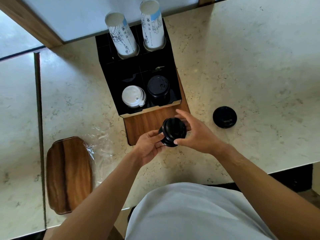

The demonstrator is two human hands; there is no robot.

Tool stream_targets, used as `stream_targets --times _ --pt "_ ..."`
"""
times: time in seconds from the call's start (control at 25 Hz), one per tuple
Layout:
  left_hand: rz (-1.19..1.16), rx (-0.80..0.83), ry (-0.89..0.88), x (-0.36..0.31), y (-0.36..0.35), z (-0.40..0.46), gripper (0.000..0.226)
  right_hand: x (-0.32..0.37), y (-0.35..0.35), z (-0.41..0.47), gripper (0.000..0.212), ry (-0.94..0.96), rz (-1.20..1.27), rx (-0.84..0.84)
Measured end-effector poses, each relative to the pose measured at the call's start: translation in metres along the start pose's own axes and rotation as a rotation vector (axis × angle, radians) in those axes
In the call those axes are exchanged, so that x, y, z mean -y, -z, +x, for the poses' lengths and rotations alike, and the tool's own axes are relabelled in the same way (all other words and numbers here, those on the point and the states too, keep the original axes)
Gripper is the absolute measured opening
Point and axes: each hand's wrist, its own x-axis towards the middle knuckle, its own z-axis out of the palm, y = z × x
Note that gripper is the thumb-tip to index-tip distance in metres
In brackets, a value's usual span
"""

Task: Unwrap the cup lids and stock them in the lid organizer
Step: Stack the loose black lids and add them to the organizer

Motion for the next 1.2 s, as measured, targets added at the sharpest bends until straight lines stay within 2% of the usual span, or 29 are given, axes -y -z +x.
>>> stream_targets --times 0.16,0.32,0.56,0.96,1.12,1.2 --pt "-0.055 0.068 -0.017 0.004 0.005 -0.014 0.027 0.006 -0.016 -0.009 0.107 -0.001 0.023 0.042" --pt "-0.169 0.128 -0.020 0.013 0.018 -0.025 0.045 0.015 -0.019 -0.016 0.102 0.004 0.091 0.044" --pt "-0.261 0.200 0.004 0.022 0.036 -0.034 0.028 0.022 -0.029 -0.027 0.102 0.053 0.058 0.078" --pt "-0.108 0.252 0.067 0.018 0.026 -0.046 0.024 0.010 -0.042 -0.042 0.104 0.078 0.019 0.063" --pt "0.030 0.195 0.021 0.020 0.012 -0.042 0.034 0.000 -0.042 -0.046 0.107 0.070 0.014 -0.004" --pt "0.067 0.115 -0.001 0.021 0.004 -0.036 0.037 -0.003 -0.045 -0.047 0.110 0.064 -0.005 -0.041"
